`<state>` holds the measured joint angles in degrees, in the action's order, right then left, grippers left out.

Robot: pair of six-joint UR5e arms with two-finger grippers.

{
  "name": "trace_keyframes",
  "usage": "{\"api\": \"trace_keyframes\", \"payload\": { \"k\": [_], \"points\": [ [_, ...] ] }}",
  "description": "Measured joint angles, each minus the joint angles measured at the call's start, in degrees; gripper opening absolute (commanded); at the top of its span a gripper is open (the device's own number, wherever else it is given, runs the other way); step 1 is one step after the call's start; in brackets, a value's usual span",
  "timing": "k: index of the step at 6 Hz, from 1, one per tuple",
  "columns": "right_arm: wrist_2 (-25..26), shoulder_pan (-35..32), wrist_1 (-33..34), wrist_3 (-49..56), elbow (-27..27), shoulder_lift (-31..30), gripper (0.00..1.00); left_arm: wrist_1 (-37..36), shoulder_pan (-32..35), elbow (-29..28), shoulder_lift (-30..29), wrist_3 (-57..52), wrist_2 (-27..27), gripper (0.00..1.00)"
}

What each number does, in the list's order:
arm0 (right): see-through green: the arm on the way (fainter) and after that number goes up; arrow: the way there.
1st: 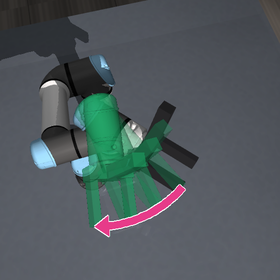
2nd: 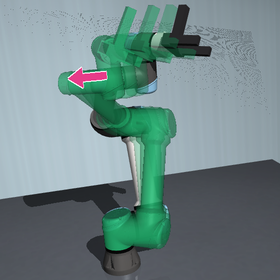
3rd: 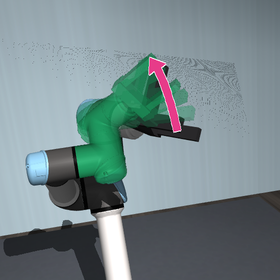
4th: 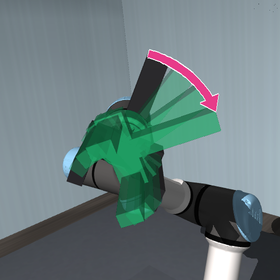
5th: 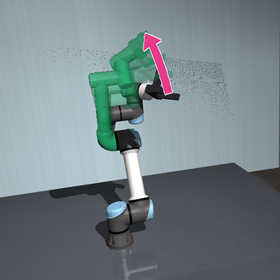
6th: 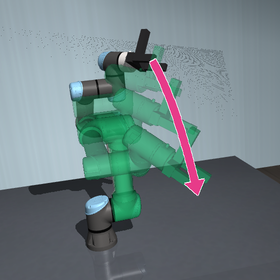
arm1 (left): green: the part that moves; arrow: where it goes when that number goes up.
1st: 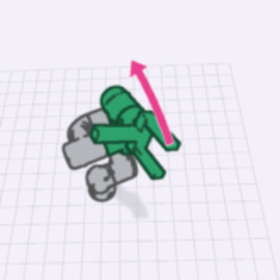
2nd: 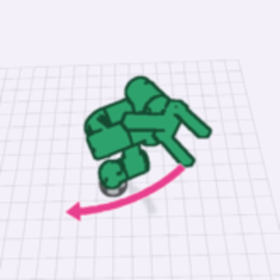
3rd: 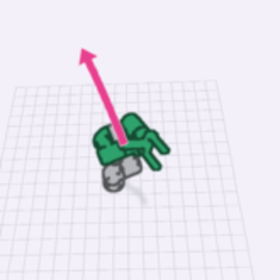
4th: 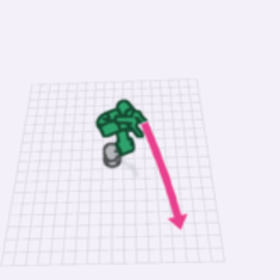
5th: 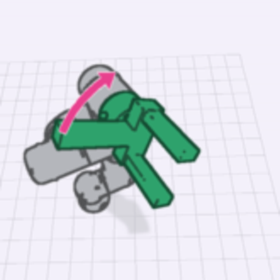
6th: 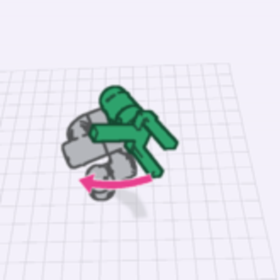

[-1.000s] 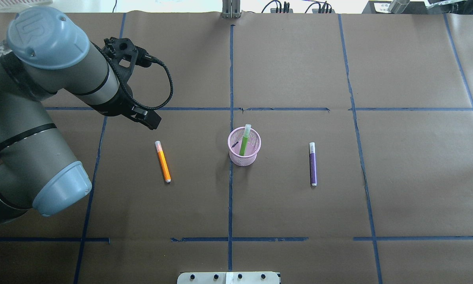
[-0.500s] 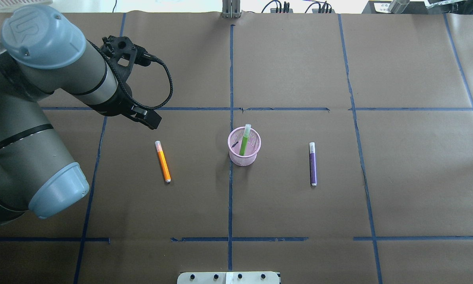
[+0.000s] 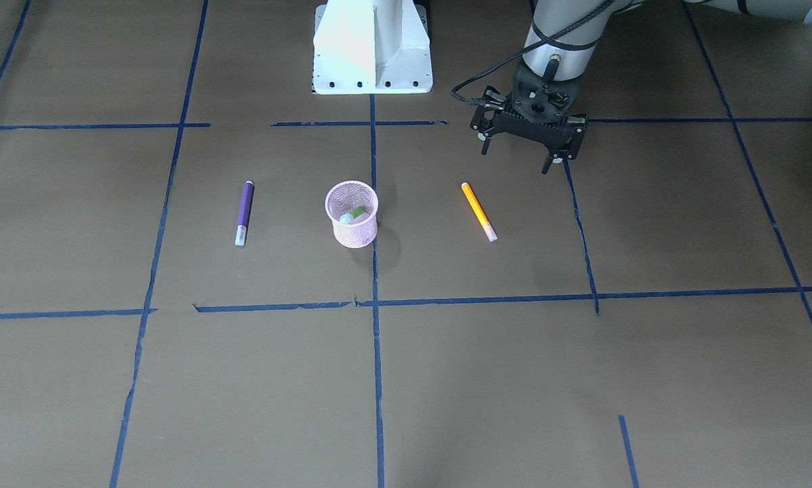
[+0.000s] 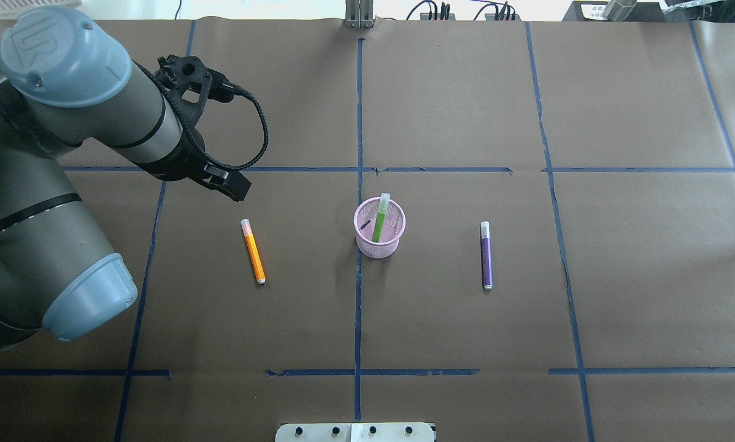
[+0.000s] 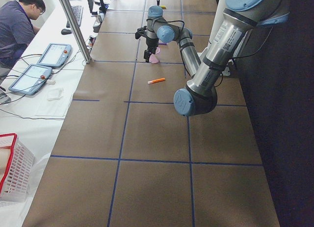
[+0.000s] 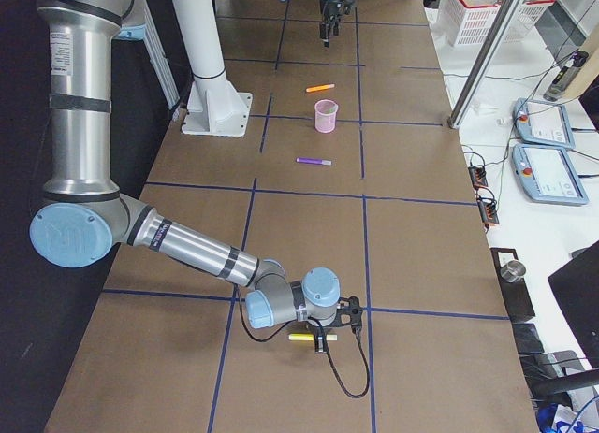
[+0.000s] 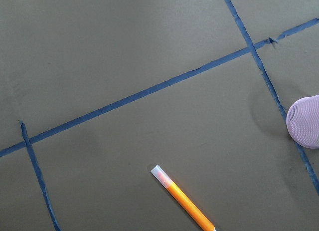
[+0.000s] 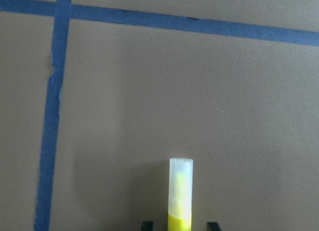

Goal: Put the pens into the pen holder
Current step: 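Raise the left gripper away from the cup while the right gripper grasps the yellow highlighter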

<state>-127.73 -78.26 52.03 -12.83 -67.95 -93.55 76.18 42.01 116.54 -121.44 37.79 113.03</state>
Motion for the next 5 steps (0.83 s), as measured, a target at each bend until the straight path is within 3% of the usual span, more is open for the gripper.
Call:
{"api": "trace_keyframes", "payload": {
  "k": [3, 4, 5],
  "points": [
    [0.13, 0.32, -0.14, 0.08, 1.18, 0.15, 0.2, 0.02, -0.02, 0.0, 0.04, 0.01, 0.0, 1.0],
    [0.12, 0.32, -0.14, 0.12, 1.16, 0.15, 0.02, 0.02, -0.06, 0.0, 0.04, 0.01, 0.0, 1.0],
    [-0.1, 0.31, -0.09, 0.21, 0.59, -0.04, 0.0, 0.02, -0.08, -0.01, 0.0, 0.0, 0.0, 1.0]
  ]
}}
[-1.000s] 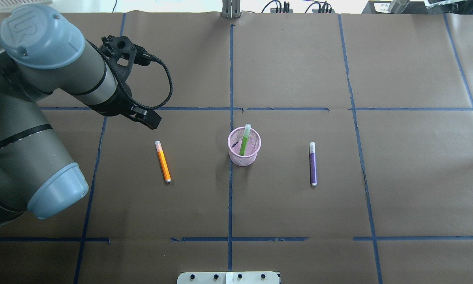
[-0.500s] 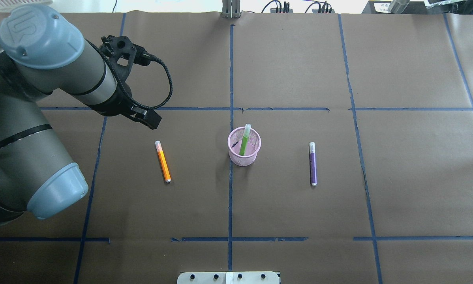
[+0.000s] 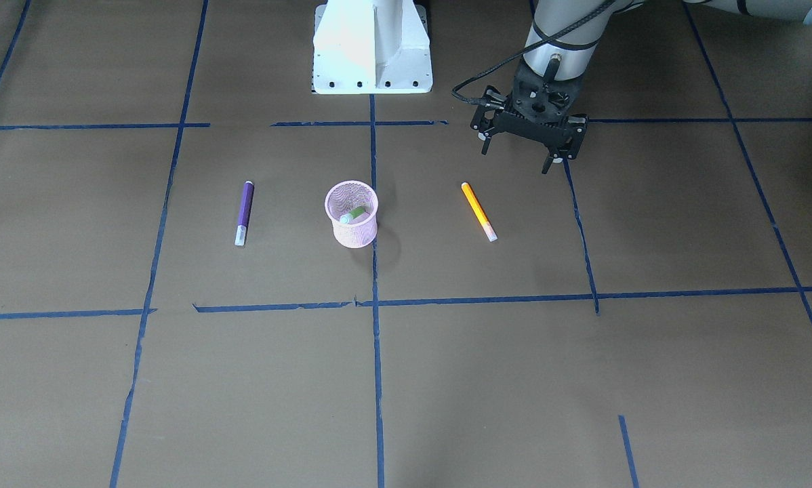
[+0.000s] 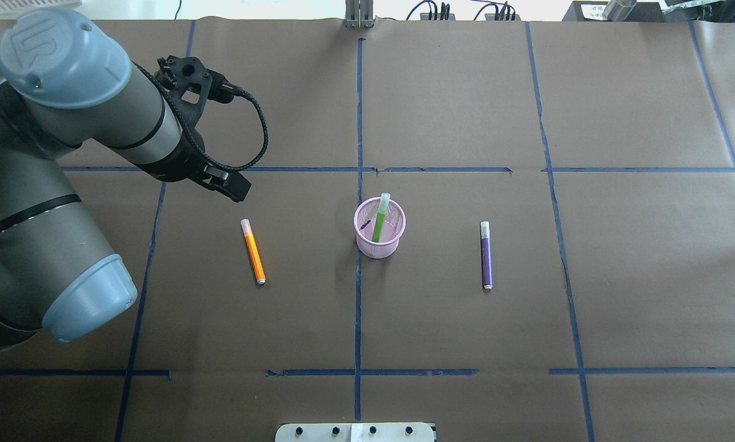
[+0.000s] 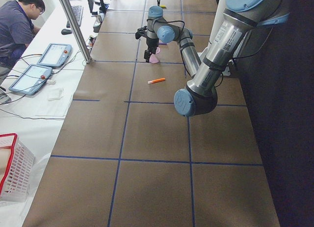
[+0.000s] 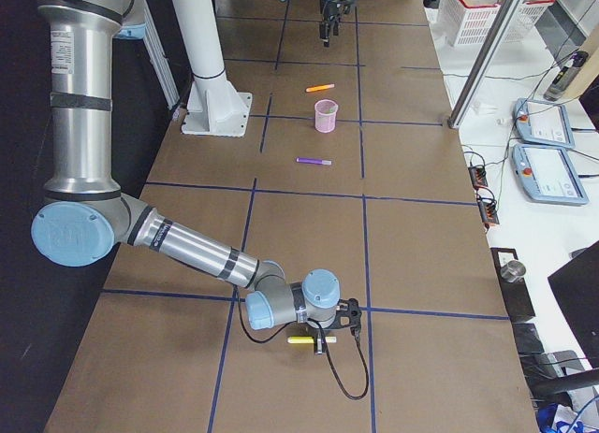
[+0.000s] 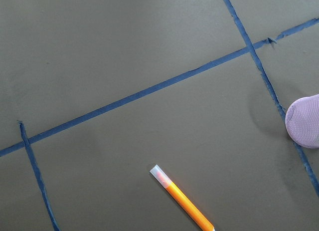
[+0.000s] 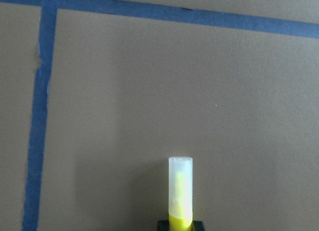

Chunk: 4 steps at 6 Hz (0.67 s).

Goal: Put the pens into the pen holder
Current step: 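Raise the left gripper away from the cup while the right gripper grasps the yellow highlighter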

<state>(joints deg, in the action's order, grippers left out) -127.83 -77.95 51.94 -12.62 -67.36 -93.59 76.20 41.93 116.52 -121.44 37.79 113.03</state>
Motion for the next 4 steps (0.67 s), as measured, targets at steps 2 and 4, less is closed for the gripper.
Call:
{"api": "trace_keyframes", "payload": {
  "k": [2, 4],
  "points": [
    [-1.17, -0.11, -0.23, 0.1, -4.92, -0.27, 0.0, 0.0, -0.01, -0.06, -0.02, 0.13, 0.0, 1.0],
    [-1.79, -0.31, -0.26, -1.31, -14.93, -0.81, 0.0, 0.03, -0.11, -0.25, -0.02, 0.2, 0.0, 1.0]
  ]
}}
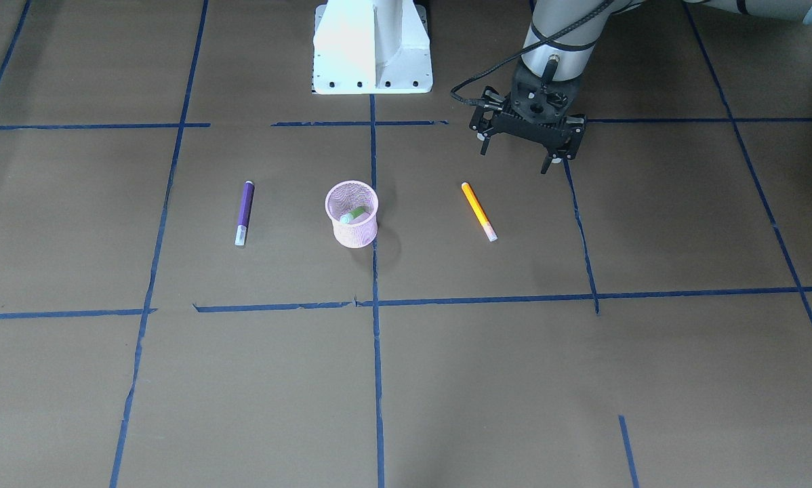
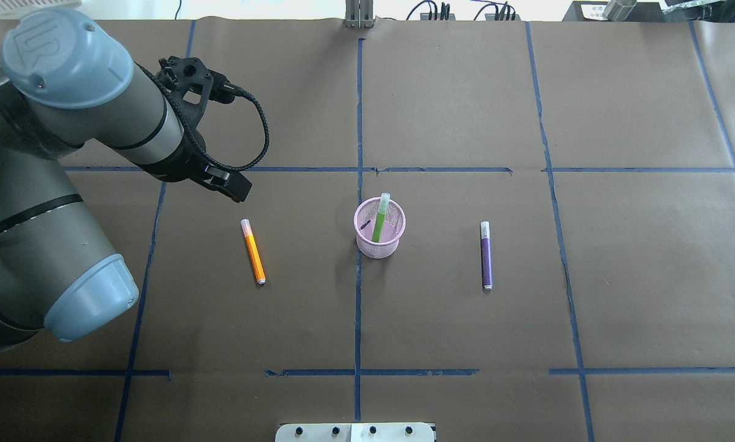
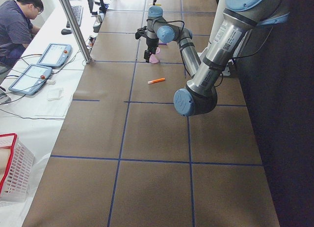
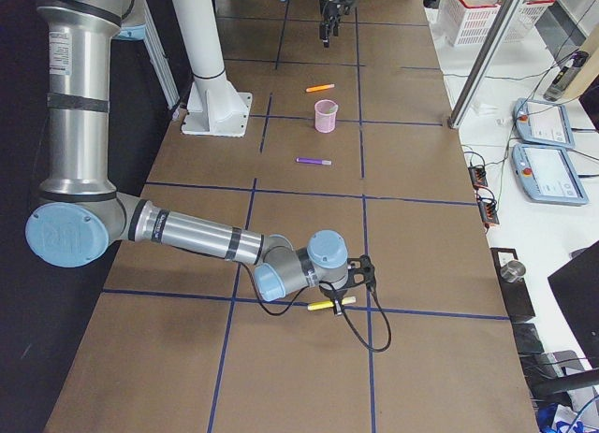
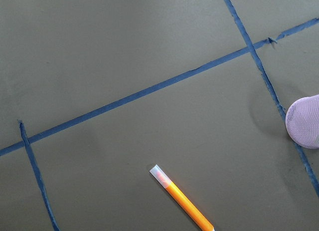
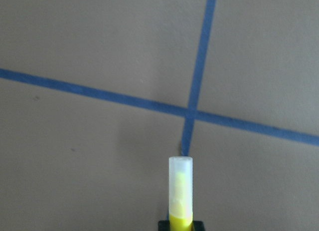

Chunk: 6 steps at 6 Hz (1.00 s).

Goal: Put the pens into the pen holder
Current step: 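Raise the left gripper away from the cup while the right gripper grasps the yellow highlighter, then carry the yellow highlighter with the right gripper and drop it into the pink cup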

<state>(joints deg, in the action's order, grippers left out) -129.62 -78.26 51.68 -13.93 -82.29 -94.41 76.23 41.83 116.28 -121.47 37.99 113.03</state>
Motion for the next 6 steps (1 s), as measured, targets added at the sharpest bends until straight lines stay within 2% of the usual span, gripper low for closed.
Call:
{"api": "trace_keyframes", "payload": {
  "k": [2, 4, 5, 6],
  "points": [
    [0.06, 0.85, -0.02, -10.26, -12.03, 2.02, 0.0, -0.44, 0.01, -0.47, 0.46, -0.11, 0.0, 1.0],
    [1.99, 6.28, -0.03, -28.27, -21.72, 7.63, 0.0, -2.07, 2.15, -0.57, 1.98, -0.77, 0.11, 1.0],
    [7.45, 11.13, 0.05, -34.89, -24.57, 10.6, 0.0, -2.37, 4.27, -0.6, 2.91, -2.71, 1.36, 1.0],
    [17.17, 18.05, 0.22, -40.07, -26.1, 13.13, 0.0, -2.48, 6.45, -0.63, 3.72, -5.35, 4.19, 1.0]
  ]
}}
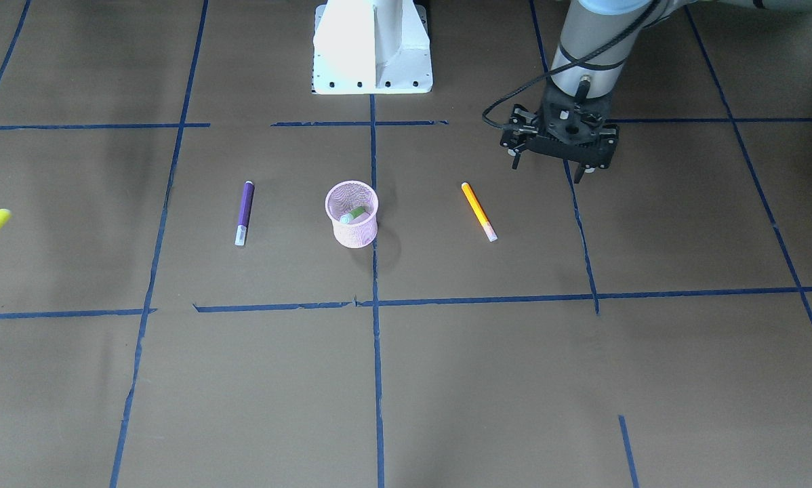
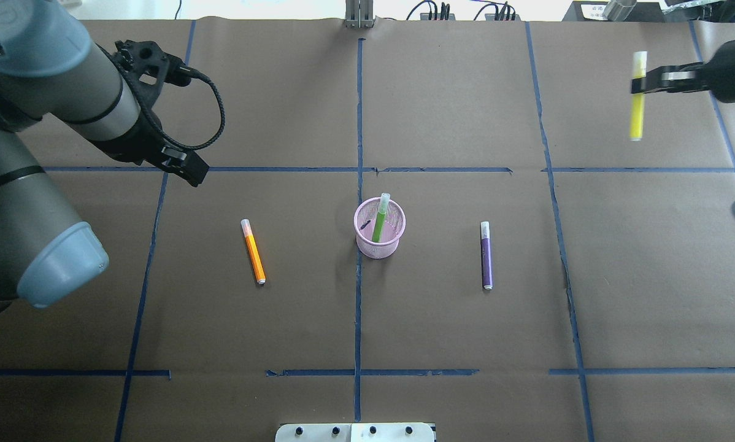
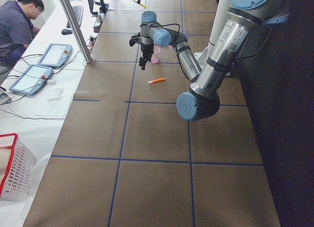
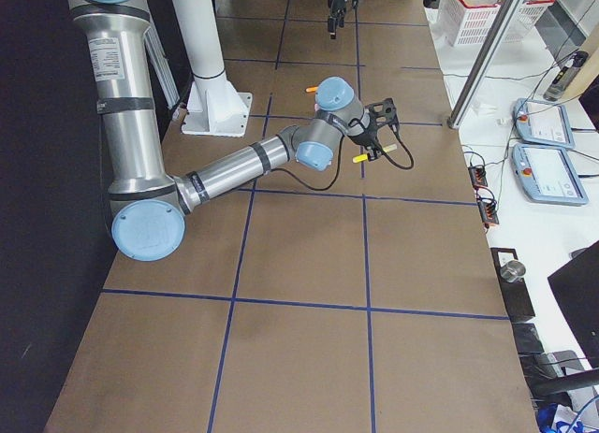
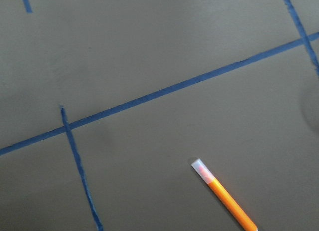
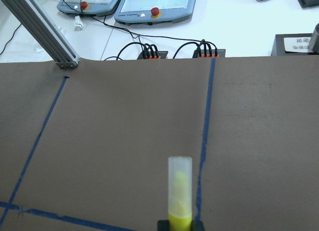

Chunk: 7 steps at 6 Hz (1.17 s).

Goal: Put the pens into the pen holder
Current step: 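Carry the yellow highlighter with the right gripper and drop it into the pink cup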

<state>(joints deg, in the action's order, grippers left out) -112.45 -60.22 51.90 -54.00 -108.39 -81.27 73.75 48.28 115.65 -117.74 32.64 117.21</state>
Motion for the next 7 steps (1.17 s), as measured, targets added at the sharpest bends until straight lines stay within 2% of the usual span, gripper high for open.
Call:
{"api": "trace_keyframes", "payload": {
  "k": [2, 3, 4, 5, 7],
  "points": [
    [23.61, 15.82, 1.79, -9.65, -0.5, 6.32, 0.0, -0.01, 1.59, -0.17, 0.81, -1.46, 2.76, 1.0],
    [34.04, 22.96, 6.02, -13.76, -0.35, 10.59, 0.0, 0.02, 1.69, -0.44, 0.83, -1.33, 2.95, 1.0],
    [42.19, 28.73, 12.16, -17.87, -0.16, 15.36, 0.0, 0.06, 1.66, -0.81, 0.85, -1.11, 3.03, 1.0],
    [47.54, 32.89, 16.12, -20.7, -0.04, 18.27, 0.0, 0.13, 1.54, -1.31, 0.79, -0.95, 3.08, 1.0],
    [53.65, 37.79, 17.99, -23.13, 0.33, 19.65, 0.0, 0.56, 1.37, -2.18, 0.56, -0.38, 3.11, 1.0]
  ]
}}
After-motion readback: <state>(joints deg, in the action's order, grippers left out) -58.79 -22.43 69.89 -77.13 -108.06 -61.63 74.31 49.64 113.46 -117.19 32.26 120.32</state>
